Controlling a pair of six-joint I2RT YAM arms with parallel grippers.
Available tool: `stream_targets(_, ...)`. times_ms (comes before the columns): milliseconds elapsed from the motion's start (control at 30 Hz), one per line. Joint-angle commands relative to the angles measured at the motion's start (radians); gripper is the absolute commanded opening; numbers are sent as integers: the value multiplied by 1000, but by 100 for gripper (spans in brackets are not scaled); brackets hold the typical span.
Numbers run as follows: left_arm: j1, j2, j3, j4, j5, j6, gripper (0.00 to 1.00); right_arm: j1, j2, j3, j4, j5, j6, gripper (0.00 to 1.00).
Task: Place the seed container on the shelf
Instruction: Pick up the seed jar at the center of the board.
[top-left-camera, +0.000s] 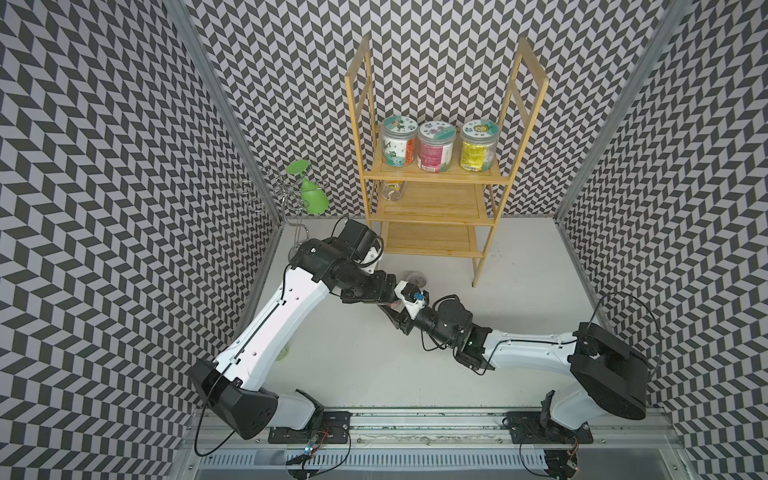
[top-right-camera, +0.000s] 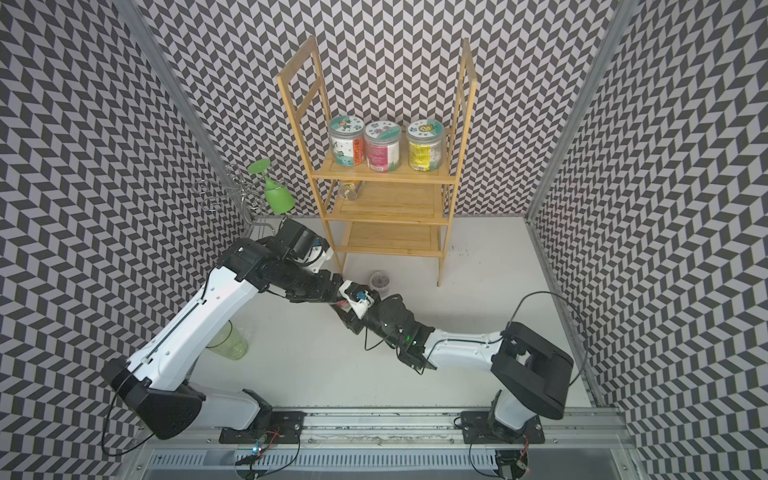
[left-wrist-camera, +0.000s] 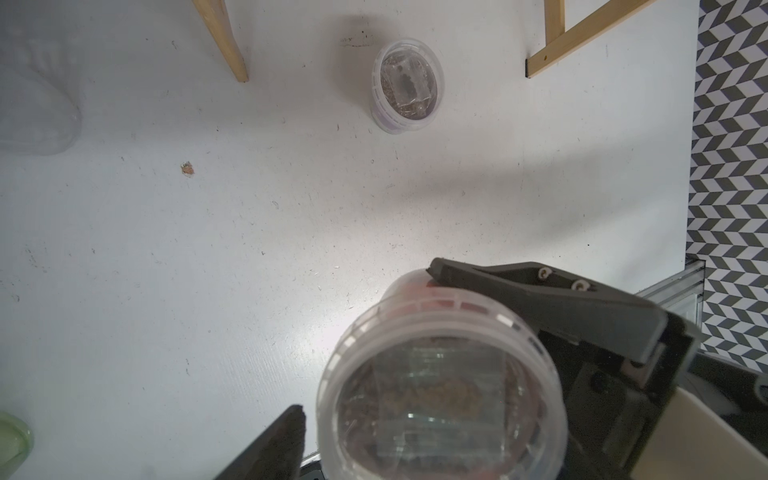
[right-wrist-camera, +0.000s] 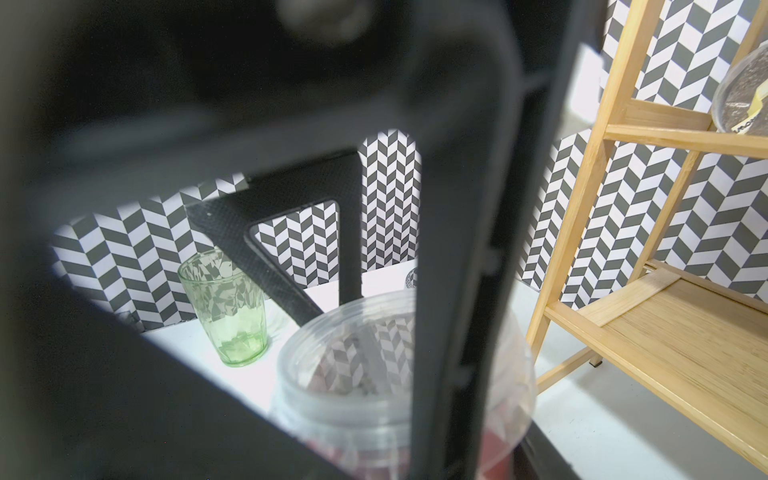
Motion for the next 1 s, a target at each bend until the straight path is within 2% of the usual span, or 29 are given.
stream_targets(0,-18,-28,23,9,39,12,91,-4,2,14,-23,6,-12,58)
stream_targets(200,-17,-40,49,9,25,36,99,-4,4,11,-23,7,-9,57)
stream_targets(633,2,-89,79,85,37,40,99,-4,8,2,-28,15,-2,57)
stream_targets(967,169,-185,98,95,-98,21,100,-21,-94,17,-73,78,26,56)
